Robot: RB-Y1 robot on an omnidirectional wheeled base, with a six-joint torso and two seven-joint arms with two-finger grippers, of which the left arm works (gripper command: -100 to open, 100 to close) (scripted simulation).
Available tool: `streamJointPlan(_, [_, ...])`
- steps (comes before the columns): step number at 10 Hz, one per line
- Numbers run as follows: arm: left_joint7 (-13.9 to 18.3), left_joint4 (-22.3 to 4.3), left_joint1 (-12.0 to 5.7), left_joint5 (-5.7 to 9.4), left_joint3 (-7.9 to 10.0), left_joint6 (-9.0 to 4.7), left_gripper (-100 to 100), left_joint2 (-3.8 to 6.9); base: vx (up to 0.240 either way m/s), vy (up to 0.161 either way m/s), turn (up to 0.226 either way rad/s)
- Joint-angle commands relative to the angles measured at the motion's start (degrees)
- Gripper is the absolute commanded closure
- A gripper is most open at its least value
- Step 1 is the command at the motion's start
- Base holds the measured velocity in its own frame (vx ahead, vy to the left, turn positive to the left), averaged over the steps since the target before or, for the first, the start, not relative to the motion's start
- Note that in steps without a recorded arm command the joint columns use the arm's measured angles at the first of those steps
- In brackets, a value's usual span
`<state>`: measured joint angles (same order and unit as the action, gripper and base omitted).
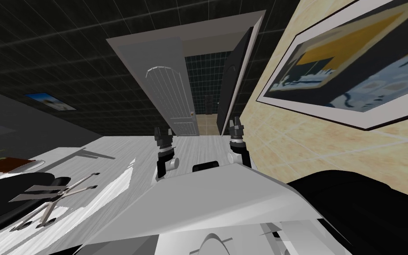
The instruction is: Push the door open
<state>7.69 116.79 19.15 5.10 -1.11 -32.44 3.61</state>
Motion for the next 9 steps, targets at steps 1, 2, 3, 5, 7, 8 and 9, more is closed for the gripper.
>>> streamJointPlan(1, [-0.28,-2.15,-1.26,-0.13,-0.03,0.22,-100,0.20,0.092,0.008,-0.004])
streamJointPlan(2, [-0.45,-3.60,-2.12,-0.20,-0.01,0.33,-100,0.33,0.092,0.002,-0.005])
streamJointPlan(3, [-0.61,-5.05,-2.98,-0.27,0.01,0.45,-100,0.47,0.098,0.009,-0.004])
streamJointPlan(5, [-0.95,-8.10,-4.78,-0.41,0.06,0.69,-100,0.70,0.102,0.026,-0.006])
streamJointPlan(7, [-1.30,-11.31,-6.68,-0.57,0.11,0.94,-100,0.89,0.092,0.027,-0.007])
streamJointPlan(8, [-1.48,-12.85,-7.63,-0.64,0.14,1.07,-100,0.99,0.096,0.024,-0.004])
streamJointPlan(9, [-1.66,-14.53,-8.59,-0.72,0.16,1.20,-100,1.08,0.100,0.018,-0.009])
